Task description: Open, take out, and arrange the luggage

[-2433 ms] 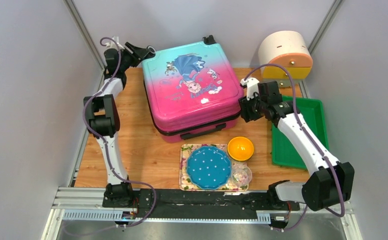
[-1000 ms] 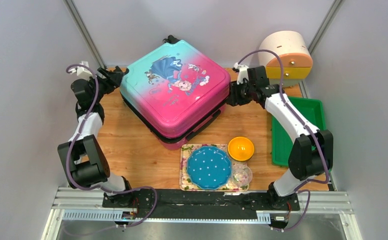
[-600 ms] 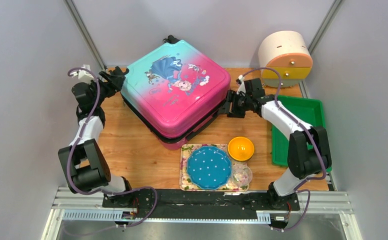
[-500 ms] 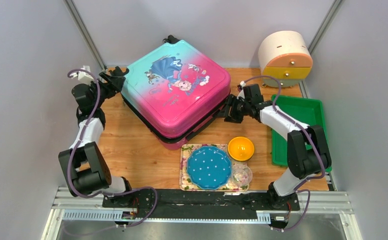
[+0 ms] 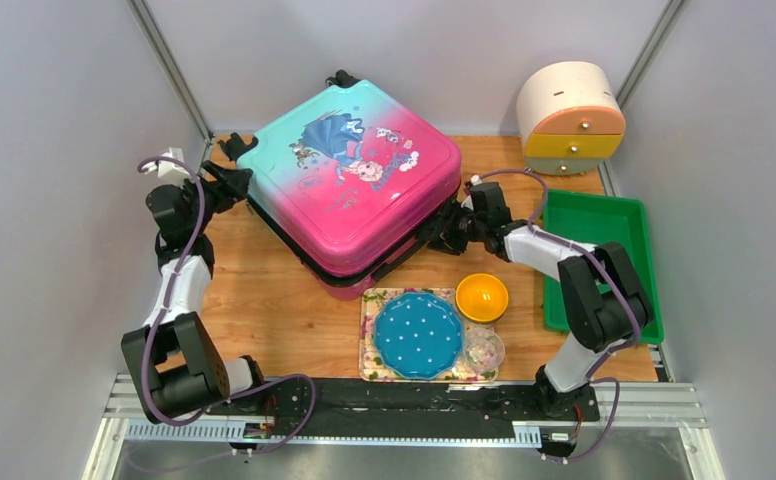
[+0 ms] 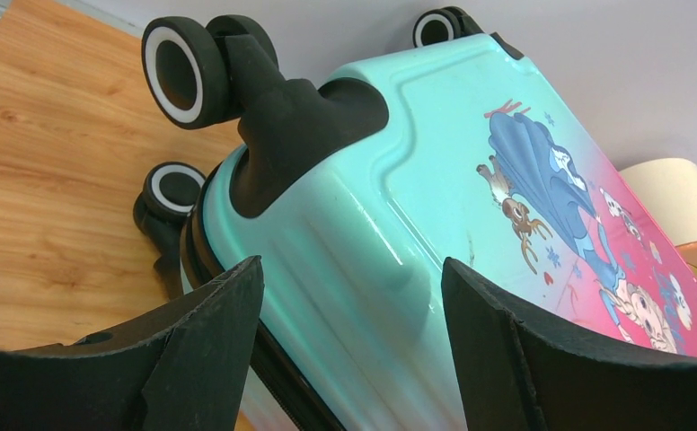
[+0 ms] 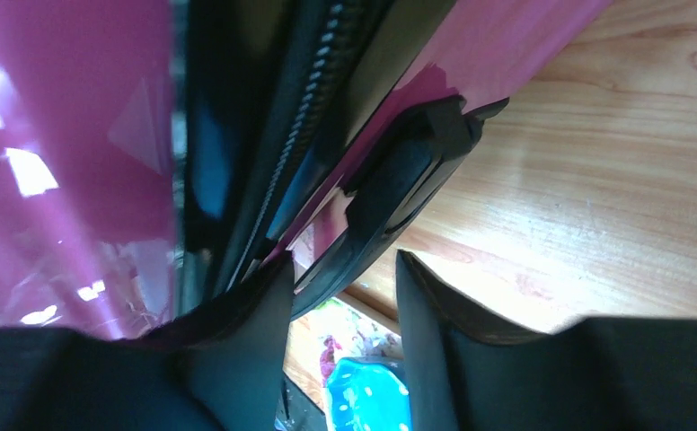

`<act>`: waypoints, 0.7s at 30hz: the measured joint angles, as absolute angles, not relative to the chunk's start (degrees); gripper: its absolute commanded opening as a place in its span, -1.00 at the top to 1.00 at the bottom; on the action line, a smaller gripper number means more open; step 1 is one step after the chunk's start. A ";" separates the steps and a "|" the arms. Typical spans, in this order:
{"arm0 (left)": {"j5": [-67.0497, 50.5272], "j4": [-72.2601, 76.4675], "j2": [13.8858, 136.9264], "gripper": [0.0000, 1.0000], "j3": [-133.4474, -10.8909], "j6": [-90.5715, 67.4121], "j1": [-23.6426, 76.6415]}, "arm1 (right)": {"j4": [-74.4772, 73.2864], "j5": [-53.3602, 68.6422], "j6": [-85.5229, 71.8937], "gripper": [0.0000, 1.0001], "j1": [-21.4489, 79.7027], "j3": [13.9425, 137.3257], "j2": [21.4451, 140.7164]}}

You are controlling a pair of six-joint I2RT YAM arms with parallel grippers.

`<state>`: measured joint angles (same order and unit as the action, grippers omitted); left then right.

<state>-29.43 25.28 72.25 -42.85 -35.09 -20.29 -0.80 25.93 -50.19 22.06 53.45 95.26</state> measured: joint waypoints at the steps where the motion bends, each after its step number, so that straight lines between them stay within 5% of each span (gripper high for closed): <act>1: -29.43 25.04 71.99 -0.61 -42.65 -35.00 -20.34 | -0.36 25.91 -50.26 0.30 22.17 53.45 95.74; 8: -28.51 24.16 71.48 -0.61 -42.41 -34.50 -20.38 | -3.18 27.35 -52.73 1.00 21.26 56.88 100.44; 21: -27.49 23.59 70.63 -0.60 -41.82 -34.04 -20.69 | -10.50 25.02 -46.70 1.00 17.67 73.54 110.41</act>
<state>-27.49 23.59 70.63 -41.82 -34.04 -20.69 -10.50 25.02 -46.70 17.67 73.54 110.41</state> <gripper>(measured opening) 0.801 0.106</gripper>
